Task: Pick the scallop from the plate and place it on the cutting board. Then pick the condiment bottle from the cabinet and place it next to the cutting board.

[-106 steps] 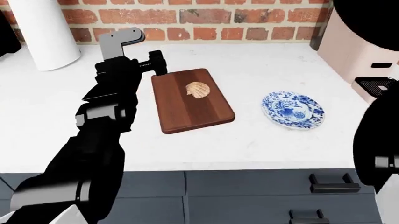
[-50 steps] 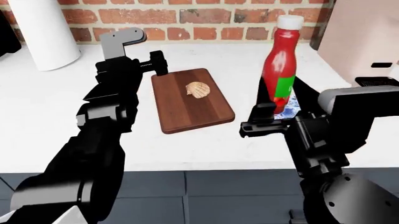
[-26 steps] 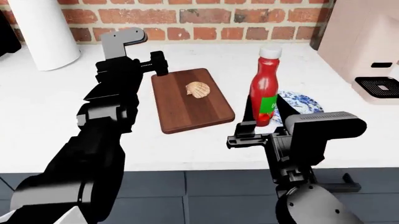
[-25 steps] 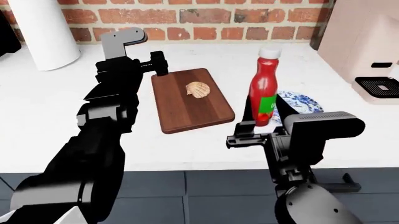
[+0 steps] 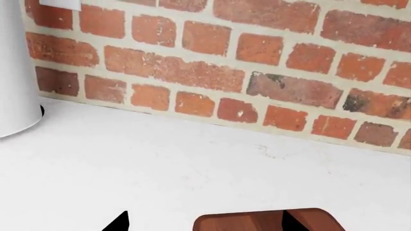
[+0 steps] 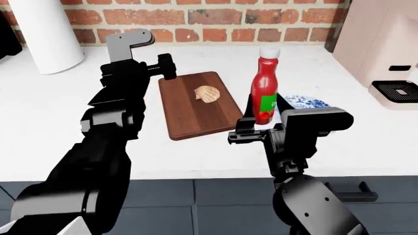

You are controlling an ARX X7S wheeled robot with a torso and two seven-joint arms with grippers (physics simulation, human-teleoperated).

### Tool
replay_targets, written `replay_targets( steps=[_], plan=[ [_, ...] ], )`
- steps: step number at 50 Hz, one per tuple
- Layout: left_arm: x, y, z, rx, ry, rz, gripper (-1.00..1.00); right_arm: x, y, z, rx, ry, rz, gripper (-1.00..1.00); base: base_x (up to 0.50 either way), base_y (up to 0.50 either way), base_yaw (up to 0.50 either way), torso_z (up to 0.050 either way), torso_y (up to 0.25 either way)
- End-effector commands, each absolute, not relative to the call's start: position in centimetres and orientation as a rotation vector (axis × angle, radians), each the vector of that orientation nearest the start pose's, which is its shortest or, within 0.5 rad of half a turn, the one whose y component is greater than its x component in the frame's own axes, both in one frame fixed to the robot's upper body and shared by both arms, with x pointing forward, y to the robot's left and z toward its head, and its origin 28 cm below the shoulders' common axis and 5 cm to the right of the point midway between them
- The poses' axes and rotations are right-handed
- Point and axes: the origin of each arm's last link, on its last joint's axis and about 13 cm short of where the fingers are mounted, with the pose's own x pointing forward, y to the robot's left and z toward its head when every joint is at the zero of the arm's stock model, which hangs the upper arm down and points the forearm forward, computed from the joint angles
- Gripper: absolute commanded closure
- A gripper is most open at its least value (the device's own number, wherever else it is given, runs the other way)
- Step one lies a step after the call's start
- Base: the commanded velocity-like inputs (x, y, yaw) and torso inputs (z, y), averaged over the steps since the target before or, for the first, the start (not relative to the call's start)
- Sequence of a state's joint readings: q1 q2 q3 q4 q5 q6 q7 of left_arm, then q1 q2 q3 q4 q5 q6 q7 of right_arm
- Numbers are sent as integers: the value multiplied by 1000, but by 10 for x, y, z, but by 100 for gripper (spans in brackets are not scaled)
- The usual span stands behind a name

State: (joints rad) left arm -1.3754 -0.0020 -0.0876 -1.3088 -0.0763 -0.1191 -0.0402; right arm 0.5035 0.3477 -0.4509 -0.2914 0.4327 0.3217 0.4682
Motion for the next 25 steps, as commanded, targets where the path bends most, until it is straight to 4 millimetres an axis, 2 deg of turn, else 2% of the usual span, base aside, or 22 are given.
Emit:
replay_targets(
  steps=[1, 14, 25],
  plan=[
    [436, 205, 205, -160, 54, 49, -100, 289, -69, 142, -19, -263, 76, 100, 0, 0, 0, 0, 0],
    [436, 205, 205, -158, 52, 49, -100, 296, -67, 120, -8, -207, 78, 100, 0, 0, 0, 0, 1],
    [436, 205, 205, -155, 52, 52, -100, 294, -68, 103, 8, -173, 68, 100, 0, 0, 0, 0, 0]
  ],
)
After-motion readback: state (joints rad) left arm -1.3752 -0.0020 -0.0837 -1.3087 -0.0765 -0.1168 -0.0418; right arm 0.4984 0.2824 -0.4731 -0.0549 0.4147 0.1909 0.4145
